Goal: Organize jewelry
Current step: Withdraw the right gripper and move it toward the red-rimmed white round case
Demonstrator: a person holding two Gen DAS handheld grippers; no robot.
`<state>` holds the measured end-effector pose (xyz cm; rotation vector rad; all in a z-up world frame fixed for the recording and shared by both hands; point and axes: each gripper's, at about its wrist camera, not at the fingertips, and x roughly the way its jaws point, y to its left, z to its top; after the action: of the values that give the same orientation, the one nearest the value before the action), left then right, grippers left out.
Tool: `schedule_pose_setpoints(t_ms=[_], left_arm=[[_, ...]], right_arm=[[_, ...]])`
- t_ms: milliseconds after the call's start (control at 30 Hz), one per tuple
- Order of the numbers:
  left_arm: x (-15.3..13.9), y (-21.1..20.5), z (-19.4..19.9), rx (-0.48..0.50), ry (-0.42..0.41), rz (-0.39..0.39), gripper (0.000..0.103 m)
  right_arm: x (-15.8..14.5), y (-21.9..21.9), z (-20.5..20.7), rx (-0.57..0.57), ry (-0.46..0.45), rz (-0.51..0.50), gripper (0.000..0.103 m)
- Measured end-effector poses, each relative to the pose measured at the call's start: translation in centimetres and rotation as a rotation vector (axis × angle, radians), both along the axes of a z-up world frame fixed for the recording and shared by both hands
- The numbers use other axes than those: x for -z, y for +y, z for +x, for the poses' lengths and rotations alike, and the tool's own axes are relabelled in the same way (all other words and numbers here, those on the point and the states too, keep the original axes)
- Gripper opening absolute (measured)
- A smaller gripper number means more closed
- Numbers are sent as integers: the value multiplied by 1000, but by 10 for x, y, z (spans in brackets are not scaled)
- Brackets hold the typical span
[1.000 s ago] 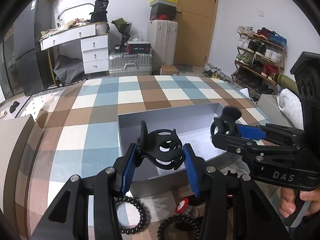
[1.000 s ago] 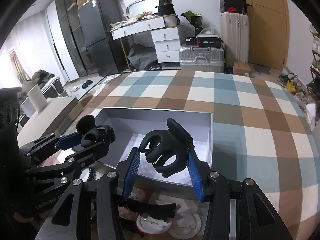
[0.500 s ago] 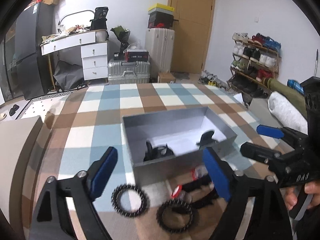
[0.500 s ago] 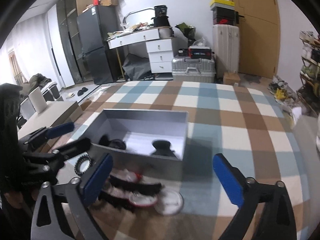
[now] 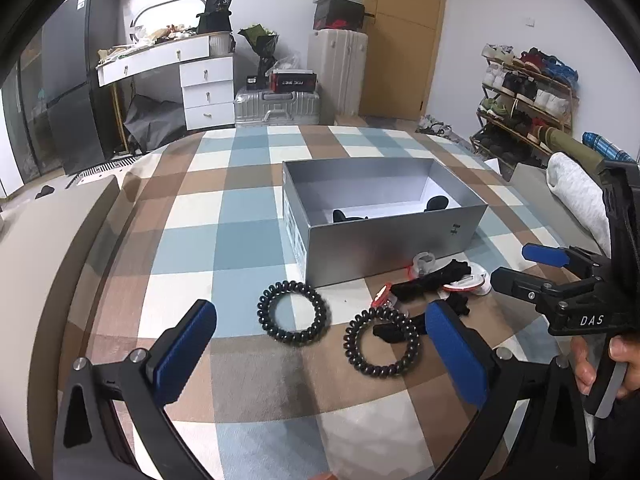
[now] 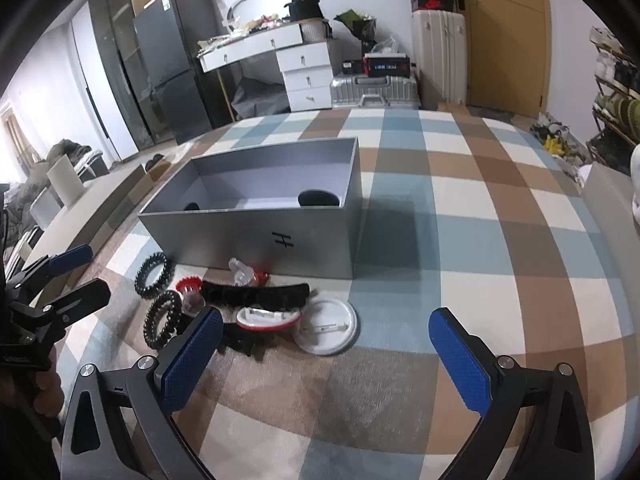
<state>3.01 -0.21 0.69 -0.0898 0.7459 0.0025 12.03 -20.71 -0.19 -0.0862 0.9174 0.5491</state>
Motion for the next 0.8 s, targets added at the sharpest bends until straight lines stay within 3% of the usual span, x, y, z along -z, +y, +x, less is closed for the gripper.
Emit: schedule_pose_setpoints(t_ms=[300, 800], left_arm=[[8, 3, -7, -11, 18, 5, 102], [18, 5, -14, -20, 65, -8, 102]], right_arm=[[13, 4, -2, -6, 22, -94, 103], [29, -3, 3, 40, 77, -170, 103]])
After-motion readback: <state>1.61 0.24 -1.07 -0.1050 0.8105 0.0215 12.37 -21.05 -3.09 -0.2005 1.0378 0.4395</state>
